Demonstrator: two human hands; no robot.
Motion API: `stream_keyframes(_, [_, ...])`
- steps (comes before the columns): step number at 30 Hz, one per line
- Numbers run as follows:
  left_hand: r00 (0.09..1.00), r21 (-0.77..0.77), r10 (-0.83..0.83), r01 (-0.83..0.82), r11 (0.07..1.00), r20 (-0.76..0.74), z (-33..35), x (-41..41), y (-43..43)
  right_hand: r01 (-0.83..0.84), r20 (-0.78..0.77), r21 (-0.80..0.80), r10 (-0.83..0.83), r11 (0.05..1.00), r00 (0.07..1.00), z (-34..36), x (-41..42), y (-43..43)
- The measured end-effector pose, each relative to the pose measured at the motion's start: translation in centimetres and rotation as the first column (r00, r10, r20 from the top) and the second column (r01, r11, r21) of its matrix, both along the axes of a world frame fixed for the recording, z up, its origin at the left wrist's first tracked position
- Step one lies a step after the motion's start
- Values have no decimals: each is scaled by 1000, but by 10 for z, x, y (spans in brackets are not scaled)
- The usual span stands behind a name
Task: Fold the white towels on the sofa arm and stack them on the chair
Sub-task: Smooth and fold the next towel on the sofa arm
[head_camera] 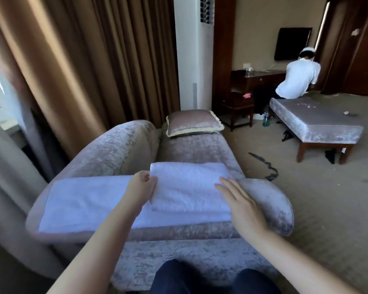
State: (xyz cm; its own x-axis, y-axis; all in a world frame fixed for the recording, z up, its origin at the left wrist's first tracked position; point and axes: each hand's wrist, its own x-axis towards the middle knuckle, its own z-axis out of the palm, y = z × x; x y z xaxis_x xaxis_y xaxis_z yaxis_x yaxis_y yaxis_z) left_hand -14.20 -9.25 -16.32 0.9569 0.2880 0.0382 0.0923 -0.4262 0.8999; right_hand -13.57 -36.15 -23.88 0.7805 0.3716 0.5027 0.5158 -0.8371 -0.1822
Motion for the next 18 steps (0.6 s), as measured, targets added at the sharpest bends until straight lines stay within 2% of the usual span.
stream_keyframes(2, [1000, 126, 11, -9, 992, -17, -6, -4, 1, -37, -51, -32, 35, 999, 998, 2, -3, 1])
stream_keyframes(3, [1000, 248, 27, -23, 969, -15, -9, -6, 0, -52, -93, -73, 45, 996, 995, 4, -5, 2])
stream_keyframes(4, [996, 416, 66, -82, 906, 54, -12, -7, -2, -72, -124, -125, 56, 990, 991, 7, -8, 1])
stream_keyframes(6, [935, 693, 28, -281, 663, 352, -11, -12, -13, -116, -231, -213, 66, 970, 971, 15, -15, 0])
stream_keyframes(7, [882, 738, -61, -352, 576, 468, -12, -12, -19, -120, -234, -215, 68, 969, 970, 18, -15, 1])
stream_keyframes(8, [843, 753, -154, -358, 553, 515, -11, -10, -28, -109, -207, -177, 72, 978, 976, 23, -14, 4])
stream_keyframes(10, [814, 789, -319, -250, 561, 485, -14, -3, -45, -89, -177, -85, 73, 992, 981, 31, -4, 12])
stream_keyframes(11, [829, 820, -368, -173, 546, 420, -19, 1, -51, -73, -171, -71, 59, 995, 983, 36, 4, 16])
stream_keyframes(14, [932, 903, -341, 39, 428, 122, -43, 9, -52, 28, -228, -166, -65, 986, 971, 42, 30, 26])
stream_keyframes(15, [942, 907, -326, 67, 416, 80, -51, 10, -48, 53, -272, -178, -101, 983, 957, 39, 38, 27])
stream_keyframes(18, [933, 914, -337, 18, 406, 131, -67, 11, -39, 117, -353, -97, -144, 988, 924, 33, 44, 28])
